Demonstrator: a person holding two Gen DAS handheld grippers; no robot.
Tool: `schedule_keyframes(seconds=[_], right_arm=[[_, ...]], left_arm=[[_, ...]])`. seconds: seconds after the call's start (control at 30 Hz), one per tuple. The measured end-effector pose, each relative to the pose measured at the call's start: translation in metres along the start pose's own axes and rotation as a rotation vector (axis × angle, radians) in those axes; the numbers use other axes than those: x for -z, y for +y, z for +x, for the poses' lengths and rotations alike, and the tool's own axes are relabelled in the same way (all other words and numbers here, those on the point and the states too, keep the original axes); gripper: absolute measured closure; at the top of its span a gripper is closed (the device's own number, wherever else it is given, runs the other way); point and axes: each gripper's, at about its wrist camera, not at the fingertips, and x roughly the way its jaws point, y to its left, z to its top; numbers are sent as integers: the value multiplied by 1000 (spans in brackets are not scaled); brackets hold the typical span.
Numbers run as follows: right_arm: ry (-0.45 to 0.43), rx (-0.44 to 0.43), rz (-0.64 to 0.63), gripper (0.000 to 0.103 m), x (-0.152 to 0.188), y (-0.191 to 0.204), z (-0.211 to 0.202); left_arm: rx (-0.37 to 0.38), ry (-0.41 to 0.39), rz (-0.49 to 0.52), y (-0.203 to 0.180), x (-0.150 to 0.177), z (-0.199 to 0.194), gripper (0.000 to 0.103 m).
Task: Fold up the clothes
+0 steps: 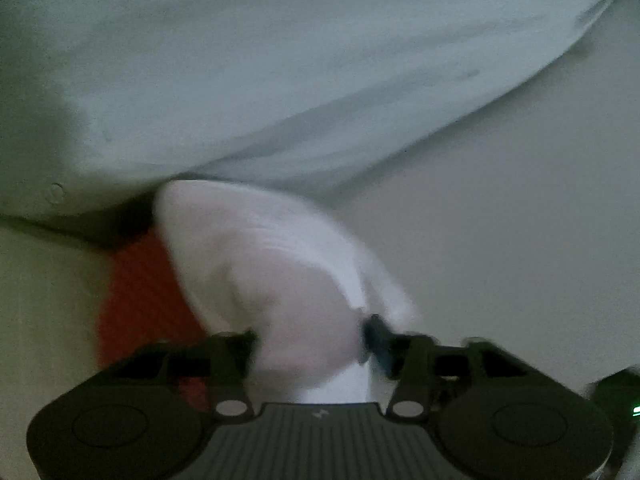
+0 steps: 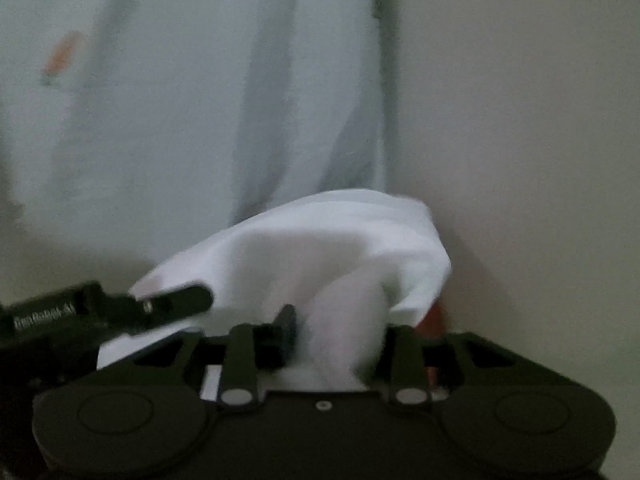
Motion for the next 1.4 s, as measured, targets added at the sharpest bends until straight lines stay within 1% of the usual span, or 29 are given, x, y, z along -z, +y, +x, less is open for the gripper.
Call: schedule_keyframes(seconds=[0.03, 0.1, 0.13, 0.17, 0.2, 0.3, 0.37, 0.4, 0.43, 0.5, 0.57, 0.6, 0.67, 0.73, 0.87, 0.93, 1.17, 1.4], right_arm=[[19, 46, -23, 31, 0, -3, 21], [84, 134, -80, 32, 10, -4, 60], [116, 162, -96, 32, 18, -4, 74], [145, 178, -100, 32, 27, -3, 84], [166, 184, -89, 30, 36, -3, 91], [192, 176, -24, 18, 60, -1, 96], [181, 187, 2, 13, 70, 6, 84], [174, 193, 13, 7, 75, 11, 77], [163, 200, 25, 5, 77, 15, 68], [134, 214, 53, 5, 79, 22, 50], [115, 221, 84, 5, 83, 27, 27], [108, 225, 103, 5, 84, 28, 14], [96, 223, 131, 5, 93, 28, -14], [92, 223, 142, 5, 102, 31, -33], [84, 222, 163, 5, 120, 37, -71], [80, 222, 174, 5, 130, 40, -90], [65, 222, 211, 5, 162, 51, -156], [63, 262, 254, 4, 183, 59, -188]], left_arm=[[-60, 30, 17, 7, 2, 9, 31], [-165, 82, 45, 22, 9, 23, 30], [-185, 87, 67, 29, 14, 21, 24], [-200, 90, 90, 36, 20, 17, 16], [-218, 96, 112, 41, 25, 12, 13], [-263, 102, 169, 55, 38, -9, 13], [-267, 82, 206, 53, 39, -18, 8], [-269, 69, 223, 47, 36, -20, 7], [-268, 51, 242, 44, 35, -28, 5], [-262, 10, 283, 34, 39, -47, 4], [-261, 0, 316, 22, 38, -58, 0], [-260, -4, 332, 16, 38, -64, 0], [-256, 2, 364, 6, 40, -80, 0], [-258, 6, 390, -5, 43, -97, 0], [-266, 7, 429, -14, 63, -134, 0], [-260, 21, 448, -19, 74, -151, 0], [-253, 82, 502, -24, 107, -185, 0], [-227, 104, 531, -31, 126, -208, 0]])
